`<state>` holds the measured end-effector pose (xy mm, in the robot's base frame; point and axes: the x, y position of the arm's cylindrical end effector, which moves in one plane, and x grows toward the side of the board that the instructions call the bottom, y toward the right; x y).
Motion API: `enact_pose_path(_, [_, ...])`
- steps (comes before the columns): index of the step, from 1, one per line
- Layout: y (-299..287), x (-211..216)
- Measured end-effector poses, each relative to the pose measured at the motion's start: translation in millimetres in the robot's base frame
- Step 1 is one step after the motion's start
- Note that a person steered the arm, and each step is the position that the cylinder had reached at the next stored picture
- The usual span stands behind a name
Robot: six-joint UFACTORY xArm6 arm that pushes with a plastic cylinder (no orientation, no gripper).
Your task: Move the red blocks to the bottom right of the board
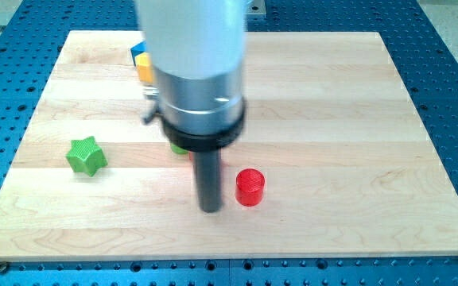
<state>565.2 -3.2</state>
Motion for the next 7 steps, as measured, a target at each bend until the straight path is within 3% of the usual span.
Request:
enact_pose_path(1, [27,-12])
enact_pose_path(2, [9,-43])
enact_pose_path(4, [162,-25])
enact_pose_path(5, [113,-39])
enact_pose_path(7, [157,3])
